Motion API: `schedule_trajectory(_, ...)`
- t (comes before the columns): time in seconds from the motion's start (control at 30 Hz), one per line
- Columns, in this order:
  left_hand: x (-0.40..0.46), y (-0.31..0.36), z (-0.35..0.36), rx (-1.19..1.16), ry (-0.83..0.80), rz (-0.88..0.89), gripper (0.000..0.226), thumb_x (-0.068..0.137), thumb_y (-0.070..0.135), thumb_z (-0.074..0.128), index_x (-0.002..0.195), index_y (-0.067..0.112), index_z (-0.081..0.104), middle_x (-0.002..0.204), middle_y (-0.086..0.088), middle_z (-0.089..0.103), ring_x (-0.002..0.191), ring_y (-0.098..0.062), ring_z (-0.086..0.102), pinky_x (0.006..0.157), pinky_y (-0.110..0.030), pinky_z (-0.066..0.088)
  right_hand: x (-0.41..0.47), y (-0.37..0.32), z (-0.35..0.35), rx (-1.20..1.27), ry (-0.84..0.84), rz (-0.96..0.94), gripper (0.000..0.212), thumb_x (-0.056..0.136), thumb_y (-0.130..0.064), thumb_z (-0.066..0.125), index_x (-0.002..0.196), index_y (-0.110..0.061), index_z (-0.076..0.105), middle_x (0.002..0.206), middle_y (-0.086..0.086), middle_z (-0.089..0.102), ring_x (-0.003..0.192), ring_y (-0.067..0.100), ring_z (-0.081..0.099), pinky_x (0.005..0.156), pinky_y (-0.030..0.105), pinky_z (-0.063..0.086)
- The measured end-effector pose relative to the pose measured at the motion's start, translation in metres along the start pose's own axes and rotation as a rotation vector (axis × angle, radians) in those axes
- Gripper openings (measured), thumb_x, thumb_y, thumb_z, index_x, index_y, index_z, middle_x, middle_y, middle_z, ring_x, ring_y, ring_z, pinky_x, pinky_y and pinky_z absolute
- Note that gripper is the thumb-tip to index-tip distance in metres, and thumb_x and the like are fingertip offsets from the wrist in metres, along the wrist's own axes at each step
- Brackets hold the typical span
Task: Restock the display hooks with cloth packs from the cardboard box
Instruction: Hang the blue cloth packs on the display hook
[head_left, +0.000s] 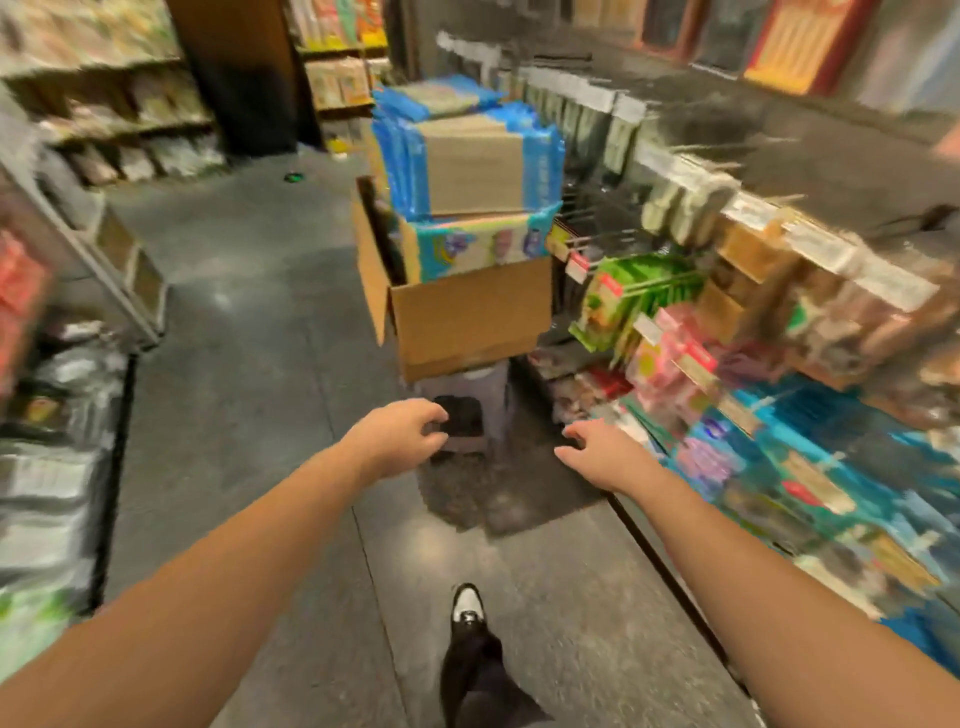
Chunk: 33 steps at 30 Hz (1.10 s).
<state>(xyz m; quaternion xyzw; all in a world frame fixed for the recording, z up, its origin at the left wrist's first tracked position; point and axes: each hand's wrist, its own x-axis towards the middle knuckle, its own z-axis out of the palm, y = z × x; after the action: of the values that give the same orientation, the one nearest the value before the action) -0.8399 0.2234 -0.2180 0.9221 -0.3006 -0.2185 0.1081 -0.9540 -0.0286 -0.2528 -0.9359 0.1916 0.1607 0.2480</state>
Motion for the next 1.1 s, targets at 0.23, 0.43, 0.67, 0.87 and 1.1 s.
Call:
schedule_trajectory(0.23,0.117,-0.079,-0.101,0.063,0.068,0.003,0.04,0.102,0.033,0.052,0.139,0.02,0.055,0.142,0.0,0.056,0.129,-0.019,0.052,0.109,-0.037,0.042,0.158,-0.106,-0.055,-0.046,0.064,-0.126,0.047,0.098,-0.041,0.053,0.139,-0.017,0.053,0.142,0.002,0.053,0.123,0.023,0.056,0.102,0.034,0.045)
schedule_trajectory(0.43,0.221,-0.124,-0.22,0.026,0.167,-0.013,0.038,0.102,0.032,0.052,0.138,0.021,0.056,0.136,0.001,0.059,0.123,-0.017,0.054,0.099,-0.028,0.041,0.285,-0.186,-0.136,-0.011,0.148,-0.154,0.047,0.098,-0.042,0.054,0.139,-0.019,0.053,0.142,0.002,0.054,0.128,0.02,0.051,0.104,0.033,0.041)
schedule_trajectory(0.67,0.33,-0.178,-0.34,-0.02,0.318,0.047,0.032,0.101,0.027,0.055,0.129,0.014,0.064,0.124,-0.007,0.063,0.12,-0.023,0.056,0.096,-0.029,0.039,0.392,-0.254,-0.238,0.027,0.316,-0.212,0.034,0.097,-0.029,0.059,0.125,-0.012,0.064,0.123,0.006,0.067,0.113,0.021,0.061,0.085,0.024,0.039)
schedule_trajectory(0.87,0.445,-0.219,-0.428,-0.132,0.446,0.072,0.029,0.1,0.026,0.055,0.123,0.015,0.068,0.122,-0.004,0.066,0.114,-0.023,0.06,0.095,-0.033,0.045,0.475,-0.298,-0.303,0.213,0.472,-0.163,0.028,0.096,-0.033,0.058,0.12,-0.02,0.066,0.114,-0.001,0.066,0.099,0.013,0.057,0.083,0.025,0.04)
schedule_trajectory(1.1,0.61,-0.276,-0.516,-0.291,0.481,0.088,0.024,0.1,0.029,0.052,0.112,0.017,0.068,0.1,-0.004,0.064,0.088,-0.02,0.056,0.063,-0.029,0.041,0.593,-0.343,-0.355,0.337,0.486,0.054,0.042,0.095,-0.04,0.057,0.132,-0.02,0.054,0.128,0.0,0.059,0.1,0.021,0.058,0.088,0.033,0.046)
